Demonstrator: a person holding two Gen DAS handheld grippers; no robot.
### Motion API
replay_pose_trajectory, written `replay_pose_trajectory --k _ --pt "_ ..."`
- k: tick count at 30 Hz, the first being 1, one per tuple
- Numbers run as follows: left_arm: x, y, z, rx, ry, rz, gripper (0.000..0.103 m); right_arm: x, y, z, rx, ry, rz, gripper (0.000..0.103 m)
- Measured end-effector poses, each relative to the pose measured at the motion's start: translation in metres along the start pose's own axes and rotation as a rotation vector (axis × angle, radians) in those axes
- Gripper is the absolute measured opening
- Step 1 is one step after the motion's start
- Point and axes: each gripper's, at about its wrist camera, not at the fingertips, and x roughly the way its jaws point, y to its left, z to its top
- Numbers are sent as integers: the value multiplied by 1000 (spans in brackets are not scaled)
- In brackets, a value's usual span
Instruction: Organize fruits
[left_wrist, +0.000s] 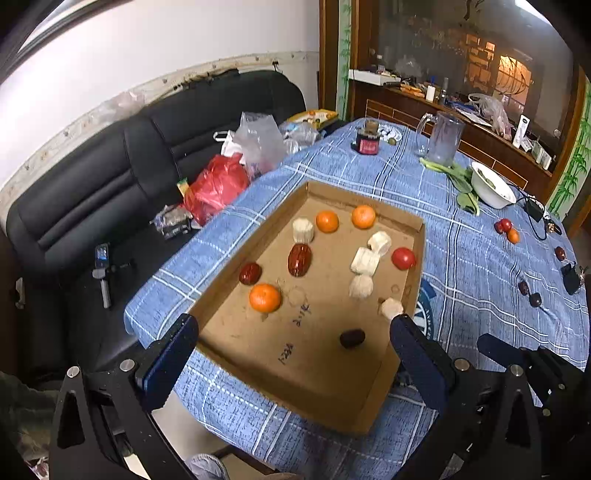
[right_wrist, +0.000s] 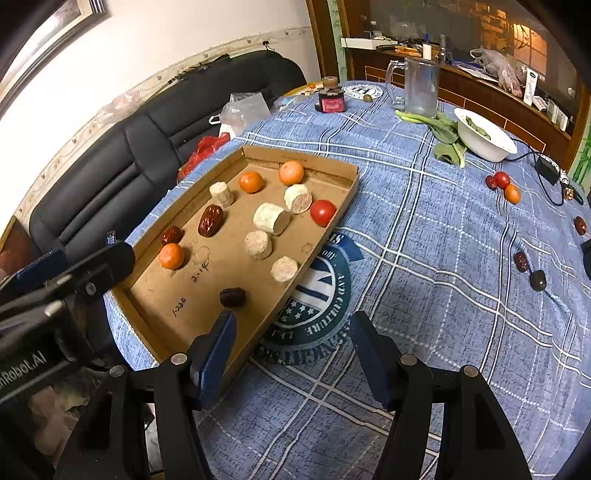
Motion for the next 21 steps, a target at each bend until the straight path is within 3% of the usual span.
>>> replay_pose_trajectory --k 8,21 --pt "16 14 -7 -40 57 -59 103 11 12 -2 -16 26 -2 69" --pt "34 14 -9 -20 109 -22 103 28 16 0 -4 60 -13 69"
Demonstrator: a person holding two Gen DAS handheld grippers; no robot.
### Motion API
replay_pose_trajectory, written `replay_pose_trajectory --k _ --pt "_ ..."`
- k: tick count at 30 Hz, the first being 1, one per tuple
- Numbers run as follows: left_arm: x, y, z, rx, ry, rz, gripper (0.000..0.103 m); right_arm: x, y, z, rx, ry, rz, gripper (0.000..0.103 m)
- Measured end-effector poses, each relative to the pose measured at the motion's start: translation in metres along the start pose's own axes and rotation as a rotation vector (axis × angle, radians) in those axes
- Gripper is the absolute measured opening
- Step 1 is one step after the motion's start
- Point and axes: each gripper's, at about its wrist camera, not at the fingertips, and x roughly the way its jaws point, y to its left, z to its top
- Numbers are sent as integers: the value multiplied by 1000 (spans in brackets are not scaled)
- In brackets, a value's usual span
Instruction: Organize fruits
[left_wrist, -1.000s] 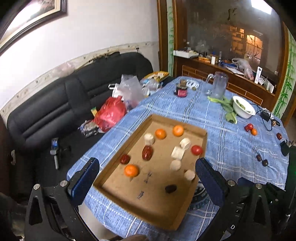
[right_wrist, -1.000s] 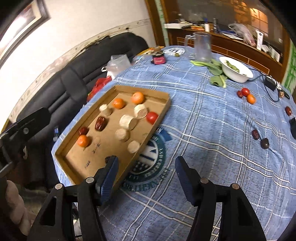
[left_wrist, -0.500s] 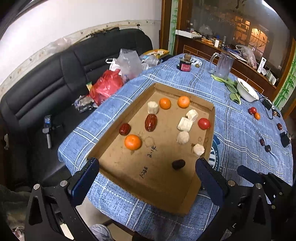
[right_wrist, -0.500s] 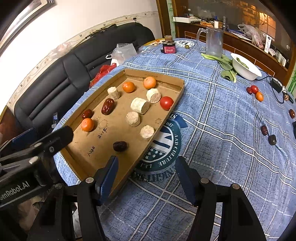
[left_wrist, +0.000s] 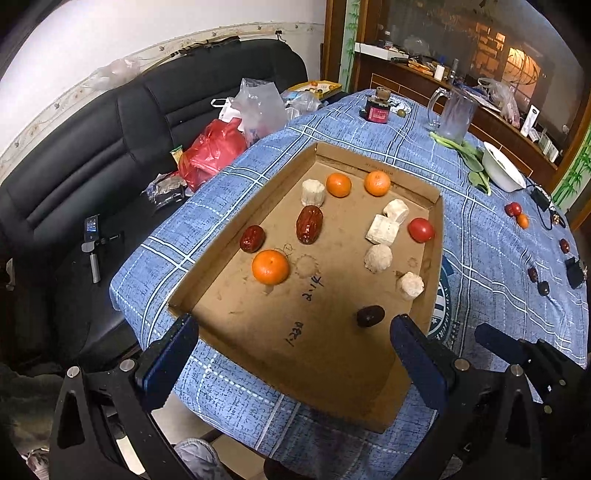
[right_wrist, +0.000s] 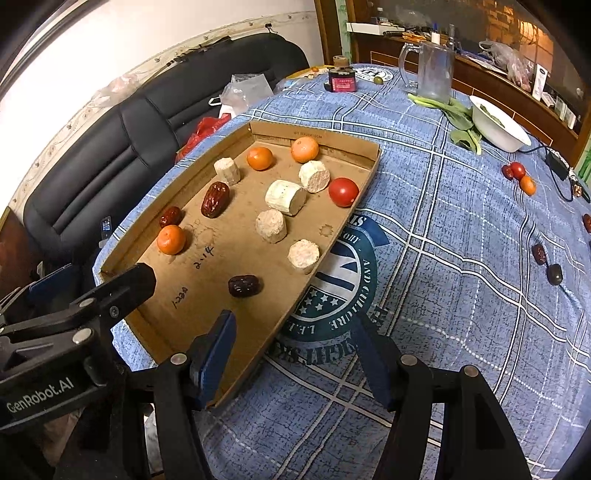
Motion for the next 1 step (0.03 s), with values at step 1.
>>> replay_pose_trajectory --k 1 --pt "1 -1 0 5 1 2 103 1 0 0 2 1 -1 70"
